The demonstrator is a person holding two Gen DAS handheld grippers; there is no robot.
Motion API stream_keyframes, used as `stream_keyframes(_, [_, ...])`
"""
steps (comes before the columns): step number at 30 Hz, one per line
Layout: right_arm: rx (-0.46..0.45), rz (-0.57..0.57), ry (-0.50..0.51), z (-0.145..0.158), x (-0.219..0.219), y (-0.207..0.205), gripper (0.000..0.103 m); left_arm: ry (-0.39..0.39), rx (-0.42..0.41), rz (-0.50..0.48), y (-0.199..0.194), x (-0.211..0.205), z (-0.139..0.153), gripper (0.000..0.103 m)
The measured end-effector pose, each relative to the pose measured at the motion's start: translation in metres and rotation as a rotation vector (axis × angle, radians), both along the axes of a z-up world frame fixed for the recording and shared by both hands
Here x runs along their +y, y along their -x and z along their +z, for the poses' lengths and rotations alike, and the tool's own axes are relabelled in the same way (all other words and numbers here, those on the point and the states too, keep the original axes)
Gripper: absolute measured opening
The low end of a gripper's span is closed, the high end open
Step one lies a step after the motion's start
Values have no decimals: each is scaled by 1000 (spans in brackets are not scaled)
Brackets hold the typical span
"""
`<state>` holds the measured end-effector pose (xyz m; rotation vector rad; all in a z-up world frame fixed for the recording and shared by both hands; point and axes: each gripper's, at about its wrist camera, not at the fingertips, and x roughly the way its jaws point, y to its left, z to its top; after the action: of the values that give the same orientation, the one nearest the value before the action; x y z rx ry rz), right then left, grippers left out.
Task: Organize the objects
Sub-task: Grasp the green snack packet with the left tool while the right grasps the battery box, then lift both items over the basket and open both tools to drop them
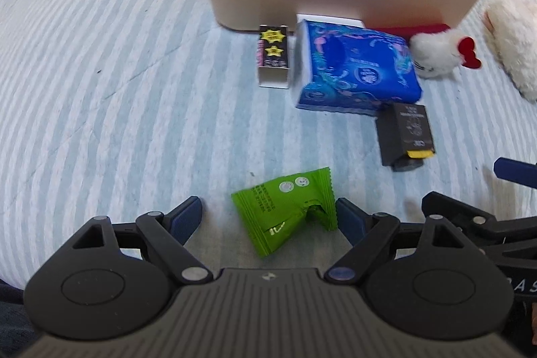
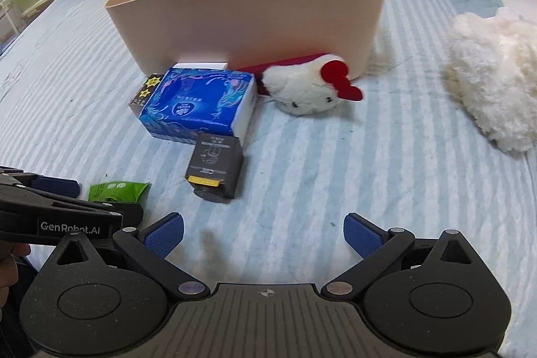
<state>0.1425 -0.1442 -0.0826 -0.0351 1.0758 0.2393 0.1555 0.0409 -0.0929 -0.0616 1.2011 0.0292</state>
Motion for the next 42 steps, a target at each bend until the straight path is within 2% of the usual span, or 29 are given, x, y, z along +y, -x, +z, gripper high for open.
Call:
stream_keyframes(9, [2, 10, -32, -13, 18, -16, 102, -9, 2, 42, -7, 22, -4, 85])
stream_keyframes(13, [-4, -2, -37, -17, 20, -24, 93, 12, -8, 51, -14, 31, -2, 85])
stream_keyframes(17, [-4, -12, -41, -19, 20, -28, 89, 21, -12, 51, -22, 35, 0, 86])
stream_keyframes(20, [-13, -10, -35, -19, 21, -30, 79, 6, -13, 35, -24, 35, -1, 84])
stream_keyframes(23, [-23, -1, -37, -19, 21, -29, 63, -20, -30, 19, -22, 27, -5, 71])
stream_keyframes(25, [-27, 8, -35, -19, 23, -30, 49, -27, -41, 9, -20, 22, -3, 56])
stream_keyframes(26, [-28, 17, -32, -18, 24, -29, 45, -25, -44, 3, -18, 22, -2, 54])
stream_keyframes(27, [-29, 26, -31, -18, 25, -29, 33, -21, -46, -6, -16, 22, -1, 51])
stream_keyframes(28, [-31, 36, -33, -17, 26, -27, 29, -18, -47, -12, -15, 22, -1, 41])
stream_keyframes(30, [-40, 42, -25, -15, 27, -24, 29, -9, -47, -18, -9, 25, 1, 28])
stream_keyframes(35, [-22, 36, -83, -7, 18, -14, 29, 15, -67, -25, 4, 30, 10, 25])
stream_keyframes(37, [-35, 31, -87, 0, 12, -9, 29, 7, -81, -37, -3, 15, 20, 25])
stream_keyframes(42, [-93, 9, -111, 26, -6, -5, 29, -5, -168, -64, -1, 16, 46, 25])
